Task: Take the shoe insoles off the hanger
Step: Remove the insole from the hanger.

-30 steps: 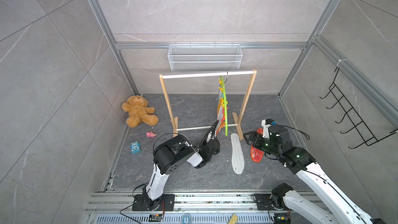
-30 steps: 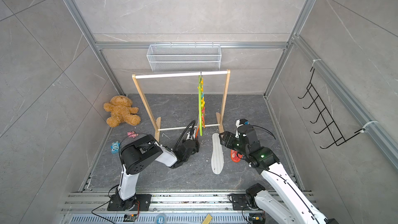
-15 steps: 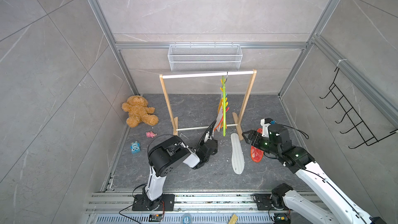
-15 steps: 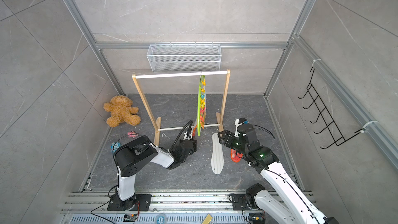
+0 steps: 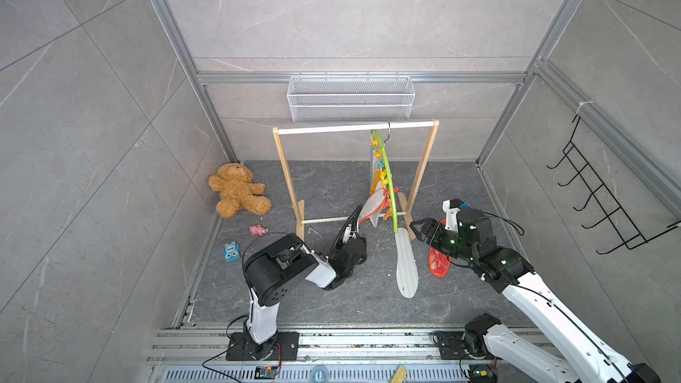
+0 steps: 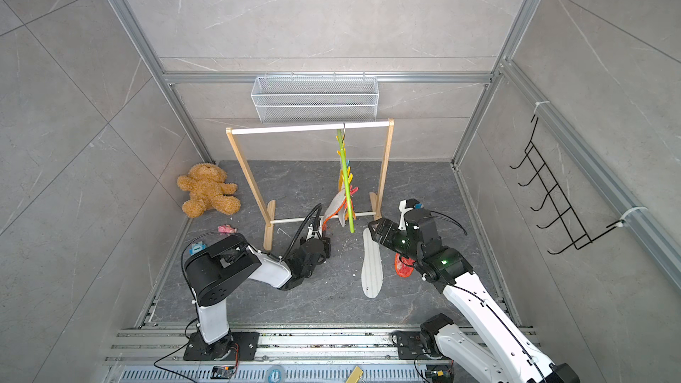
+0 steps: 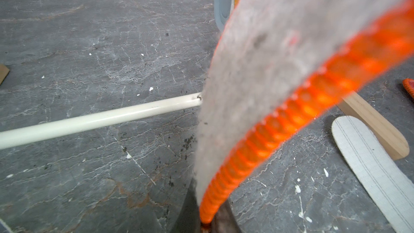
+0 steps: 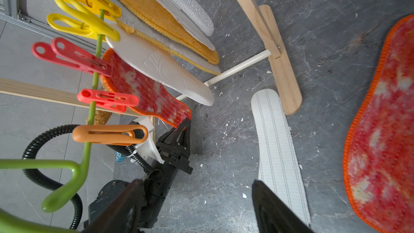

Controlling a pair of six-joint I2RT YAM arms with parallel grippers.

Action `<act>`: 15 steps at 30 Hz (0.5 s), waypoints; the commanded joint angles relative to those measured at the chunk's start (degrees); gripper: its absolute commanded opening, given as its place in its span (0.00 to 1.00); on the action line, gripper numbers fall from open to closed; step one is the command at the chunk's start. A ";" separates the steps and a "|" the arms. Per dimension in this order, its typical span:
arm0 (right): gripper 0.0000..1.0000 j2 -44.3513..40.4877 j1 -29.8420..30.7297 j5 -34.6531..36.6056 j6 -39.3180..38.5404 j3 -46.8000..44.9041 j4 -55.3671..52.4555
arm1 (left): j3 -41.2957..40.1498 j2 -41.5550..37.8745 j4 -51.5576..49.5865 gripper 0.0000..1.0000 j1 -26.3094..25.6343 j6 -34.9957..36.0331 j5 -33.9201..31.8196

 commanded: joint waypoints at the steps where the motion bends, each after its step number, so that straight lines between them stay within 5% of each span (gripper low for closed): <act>1: 0.79 0.68 0.04 -1.19 1.78 1.35 3.00 | -0.26 -3.32 2.61 0.00 0.63 0.20 -1.39; 15: 0.82 2.97 -5.67 -5.02 3.11 4.56 6.04 | -1.44 -8.19 0.20 0.00 2.66 0.18 -0.81</act>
